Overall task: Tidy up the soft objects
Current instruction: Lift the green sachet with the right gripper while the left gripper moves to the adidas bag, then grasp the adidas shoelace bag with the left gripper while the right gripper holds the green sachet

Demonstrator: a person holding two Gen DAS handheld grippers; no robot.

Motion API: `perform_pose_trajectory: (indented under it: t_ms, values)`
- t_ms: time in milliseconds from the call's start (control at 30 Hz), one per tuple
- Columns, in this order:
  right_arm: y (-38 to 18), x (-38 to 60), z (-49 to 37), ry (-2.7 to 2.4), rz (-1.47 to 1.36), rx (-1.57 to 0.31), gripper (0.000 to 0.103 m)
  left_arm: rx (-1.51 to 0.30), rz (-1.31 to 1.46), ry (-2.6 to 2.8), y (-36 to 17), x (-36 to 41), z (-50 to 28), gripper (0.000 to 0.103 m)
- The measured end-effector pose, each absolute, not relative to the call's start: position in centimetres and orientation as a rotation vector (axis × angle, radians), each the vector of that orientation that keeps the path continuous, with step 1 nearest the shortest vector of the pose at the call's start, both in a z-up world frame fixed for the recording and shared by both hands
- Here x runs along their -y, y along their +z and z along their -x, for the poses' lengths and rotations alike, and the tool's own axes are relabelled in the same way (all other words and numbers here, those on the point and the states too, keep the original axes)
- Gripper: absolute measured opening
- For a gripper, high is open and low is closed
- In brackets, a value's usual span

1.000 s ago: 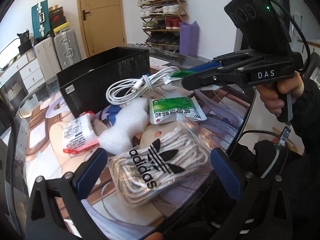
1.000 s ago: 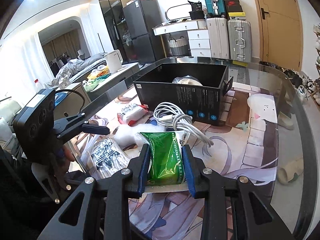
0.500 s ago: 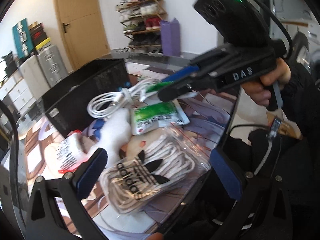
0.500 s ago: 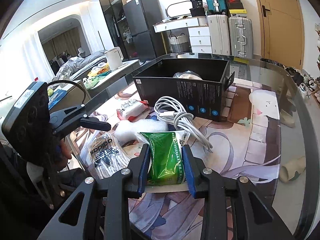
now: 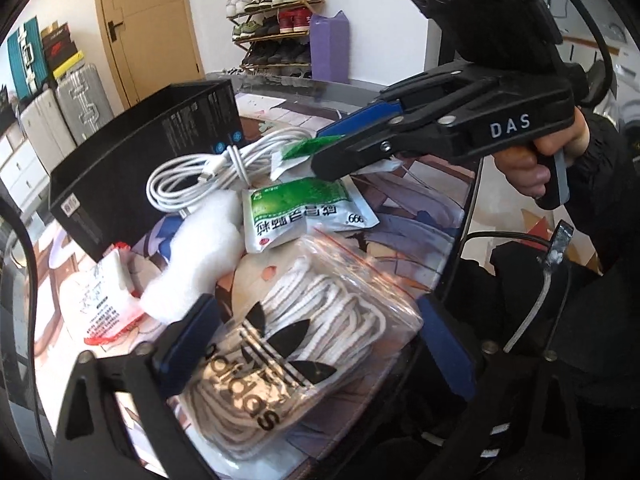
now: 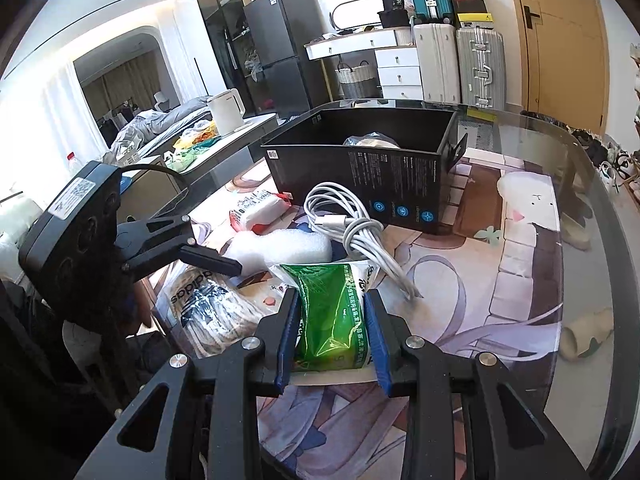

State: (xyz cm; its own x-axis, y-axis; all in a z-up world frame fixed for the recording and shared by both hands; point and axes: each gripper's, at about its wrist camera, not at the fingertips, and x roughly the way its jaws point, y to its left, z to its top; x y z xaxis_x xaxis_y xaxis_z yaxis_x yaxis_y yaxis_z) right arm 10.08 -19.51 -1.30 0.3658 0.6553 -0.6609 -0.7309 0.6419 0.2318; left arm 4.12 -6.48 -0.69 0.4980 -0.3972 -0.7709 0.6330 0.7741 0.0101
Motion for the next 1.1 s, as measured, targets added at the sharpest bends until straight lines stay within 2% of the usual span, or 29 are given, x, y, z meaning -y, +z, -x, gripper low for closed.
perform_pose_trajectory:
  t_ms: [167,367,400,600,1100]
  values:
    - [-1.2,19.6,-10.0,0.893,0.109,-0.793,0.032,-0.823,-0.274,-0.660,-0.4,6.4,-3.6,0.072]
    - [-0.9,19.6,-9.9,0.897,0.111,-0.787,0.032,-0.808,-0.236,-0.665,0.1,5.8,-2.9,0.061]
    - [-0.8,19.6,-9.9,0.898,0.111,-0.784,0.032,-0.804,-0.225,-0.660,0.3,5.6,-2.8,0.052]
    - [-0.1,19.9,-9.4,0.910,0.106,-0.761,0.032,-0.798,-0.185,-0.656,0.7,4.5,-2.6,0.047]
    - [-0.6,20.3,-9.0,0.980,0.067,-0.800,0.032,-0.769,-0.083,-0.648,1.7,2.6,-2.6,0.044]
